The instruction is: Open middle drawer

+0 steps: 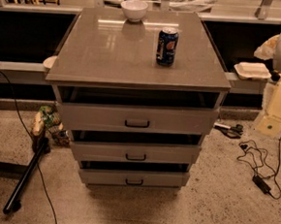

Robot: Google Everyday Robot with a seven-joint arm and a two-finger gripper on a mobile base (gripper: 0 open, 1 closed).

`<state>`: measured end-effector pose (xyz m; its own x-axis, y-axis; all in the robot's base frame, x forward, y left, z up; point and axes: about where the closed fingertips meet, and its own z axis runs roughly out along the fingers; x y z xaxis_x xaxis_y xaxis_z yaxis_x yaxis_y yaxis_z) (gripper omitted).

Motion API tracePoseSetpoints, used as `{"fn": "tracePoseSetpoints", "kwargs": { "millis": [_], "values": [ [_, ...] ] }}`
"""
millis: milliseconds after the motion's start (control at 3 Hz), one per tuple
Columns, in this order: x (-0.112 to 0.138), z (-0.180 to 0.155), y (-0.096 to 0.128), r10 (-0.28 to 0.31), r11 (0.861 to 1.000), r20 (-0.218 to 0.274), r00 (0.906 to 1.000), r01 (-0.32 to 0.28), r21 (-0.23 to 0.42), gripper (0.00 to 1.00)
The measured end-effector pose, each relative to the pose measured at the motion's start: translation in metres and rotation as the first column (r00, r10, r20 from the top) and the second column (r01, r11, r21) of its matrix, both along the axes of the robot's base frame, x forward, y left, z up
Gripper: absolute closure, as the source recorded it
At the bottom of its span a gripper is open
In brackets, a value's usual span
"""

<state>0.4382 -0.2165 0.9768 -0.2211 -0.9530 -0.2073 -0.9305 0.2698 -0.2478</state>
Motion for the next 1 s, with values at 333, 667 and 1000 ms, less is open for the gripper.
{"fn": "tracePoseSetpoints", "kwargs": {
  "millis": [333,667,1000],
  "values": [
    [0.0,0.0,0.0,0.0,1.0,0.0,1.0,0.0,0.0,0.0],
    [0.005,-0.023,0.007,0.04,0.999,0.01,0.9991,-0.04,0.017,0.0],
    [0.014,-0.084,0.024,0.124,0.991,0.015,0.9921,-0.125,0.045,0.0]
  ]
}}
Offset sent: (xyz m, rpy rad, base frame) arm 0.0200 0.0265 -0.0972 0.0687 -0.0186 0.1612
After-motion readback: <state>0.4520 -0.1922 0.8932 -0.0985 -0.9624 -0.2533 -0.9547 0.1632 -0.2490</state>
